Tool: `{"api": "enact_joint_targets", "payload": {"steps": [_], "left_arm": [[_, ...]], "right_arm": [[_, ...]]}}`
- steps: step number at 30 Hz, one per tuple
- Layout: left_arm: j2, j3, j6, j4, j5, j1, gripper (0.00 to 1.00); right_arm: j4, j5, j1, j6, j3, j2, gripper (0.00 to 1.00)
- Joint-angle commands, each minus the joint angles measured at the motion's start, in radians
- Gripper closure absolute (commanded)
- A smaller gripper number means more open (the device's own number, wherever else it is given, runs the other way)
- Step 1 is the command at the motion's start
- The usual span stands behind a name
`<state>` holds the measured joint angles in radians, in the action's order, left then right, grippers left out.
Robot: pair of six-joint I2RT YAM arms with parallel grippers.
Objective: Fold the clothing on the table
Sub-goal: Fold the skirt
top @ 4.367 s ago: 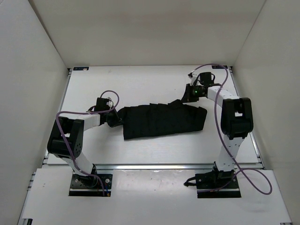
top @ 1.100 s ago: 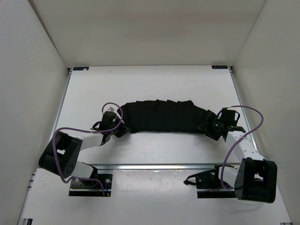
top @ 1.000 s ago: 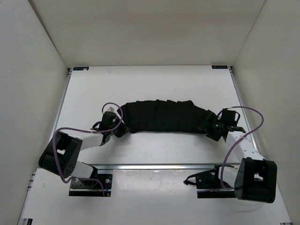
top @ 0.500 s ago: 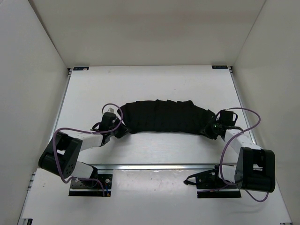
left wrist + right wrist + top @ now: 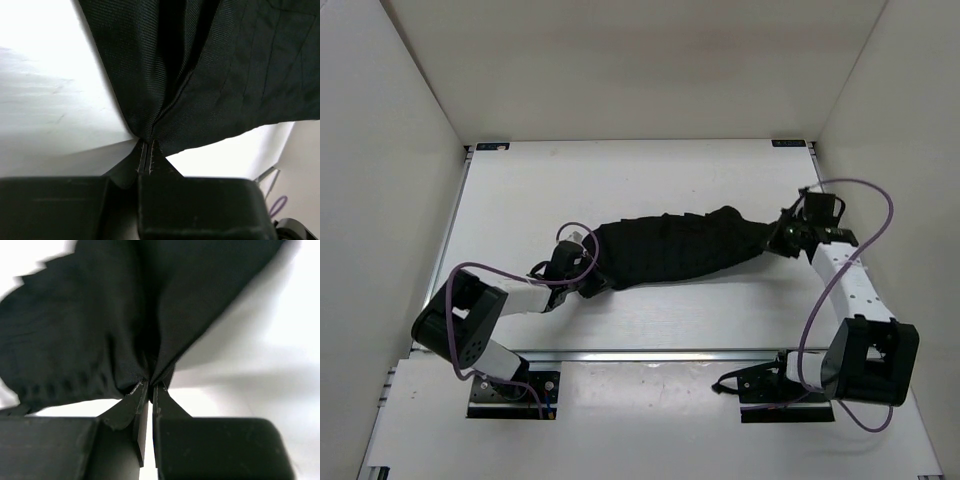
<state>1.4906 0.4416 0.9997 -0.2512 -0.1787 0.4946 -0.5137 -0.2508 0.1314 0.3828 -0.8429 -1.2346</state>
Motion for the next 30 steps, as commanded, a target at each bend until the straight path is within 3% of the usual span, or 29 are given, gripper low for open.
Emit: {"api": "enact_joint_targets", "payload": {"steps": [1,6,9,15,21,24,30], "left_arm": [[0.036,0.002,0.020,-0.025,0.002,0.007,1.00],[0.051,-0.015,0.031,-0.054,0.010,-0.001,1.00],[0.043,-0.037,0.036,-0.071,0.008,-0.005,1.00],[0.019,-0.064,0.031,-0.085,-0.001,-0.019,1.00],[-0.013,-0.110,0.027,-0.111,-0.013,-0.045,1.00],[-0.023,-0.130,0.030,-0.117,-0.030,-0.059,1.00],[-0.024,-0.127,0.010,-0.108,-0.051,-0.082,1.00]], "right_arm": [[-0.107,-0.024,-0.102,-0.113,-0.163,-0.025,1.00],[-0.030,-0.044,-0.372,-0.032,-0.289,-0.084,1.00],[0.134,-0.076,-0.559,0.048,-0.309,-0.158,0.99],[0.260,-0.160,-0.743,0.090,-0.415,-0.408,1.00],[0.210,-0.326,-0.796,0.071,-0.531,-0.638,1.00],[0.095,-0.387,-0.809,0.010,-0.629,-0.738,1.00],[-0.121,-0.412,-0.744,-0.122,-0.699,-0.668,0.99]]}}
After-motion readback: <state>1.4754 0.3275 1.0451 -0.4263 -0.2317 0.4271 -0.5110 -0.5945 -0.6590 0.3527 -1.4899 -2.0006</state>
